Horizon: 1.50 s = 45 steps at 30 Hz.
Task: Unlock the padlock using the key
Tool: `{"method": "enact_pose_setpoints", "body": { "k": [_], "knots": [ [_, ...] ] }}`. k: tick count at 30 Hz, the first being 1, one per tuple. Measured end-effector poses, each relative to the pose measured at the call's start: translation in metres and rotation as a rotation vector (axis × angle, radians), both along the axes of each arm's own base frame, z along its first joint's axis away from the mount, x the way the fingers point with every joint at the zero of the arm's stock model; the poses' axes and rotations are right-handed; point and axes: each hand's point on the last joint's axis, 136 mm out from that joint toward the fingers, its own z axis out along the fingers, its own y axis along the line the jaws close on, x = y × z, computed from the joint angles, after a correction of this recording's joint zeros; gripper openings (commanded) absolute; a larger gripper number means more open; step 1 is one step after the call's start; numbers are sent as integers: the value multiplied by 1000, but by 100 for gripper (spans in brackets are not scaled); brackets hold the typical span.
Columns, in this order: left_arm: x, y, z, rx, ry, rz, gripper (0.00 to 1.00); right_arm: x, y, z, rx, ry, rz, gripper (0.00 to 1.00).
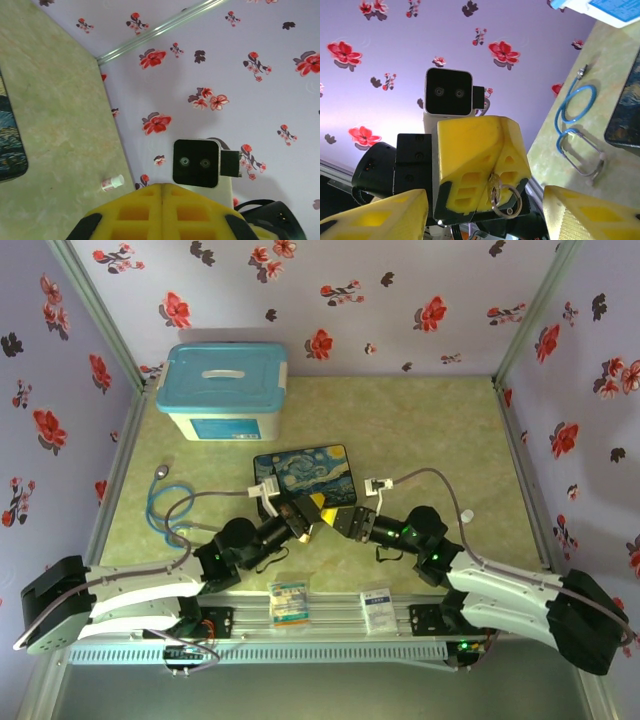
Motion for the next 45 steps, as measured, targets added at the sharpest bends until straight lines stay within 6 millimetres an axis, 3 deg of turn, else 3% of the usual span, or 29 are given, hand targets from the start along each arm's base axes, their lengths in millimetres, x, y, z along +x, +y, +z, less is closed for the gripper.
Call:
{"method": "enact_pose_setpoints", "body": {
  "k": [13, 17, 24, 26, 32, 39, 43, 45],
  "knots": [
    [5, -3, 8, -55, -20, 6, 0, 3, 5, 14, 114, -1, 18, 34],
    [5, -3, 7, -56, -17, 5, 0, 3, 3, 13, 122, 4, 12, 32],
    [6, -3, 7, -87, -3, 6, 0, 3, 1, 13, 130, 10, 9, 20],
    [5, -3, 12, -114, -8, 0, 0, 5, 2, 10, 123, 17, 2, 19],
    [5, -3, 4, -112, 8, 1, 0, 6, 0, 3, 112, 27, -10, 17],
    [5, -2, 5, -121, 11, 2, 0, 8, 0, 3, 112, 25, -26, 1],
    [6, -1, 3, -129, 24, 3, 1, 9, 0, 2, 107, 25, -28, 0],
    [6, 0, 0, -126, 28, 5, 41, 9, 0, 0, 102, 29, -29, 0]
  ]
}}
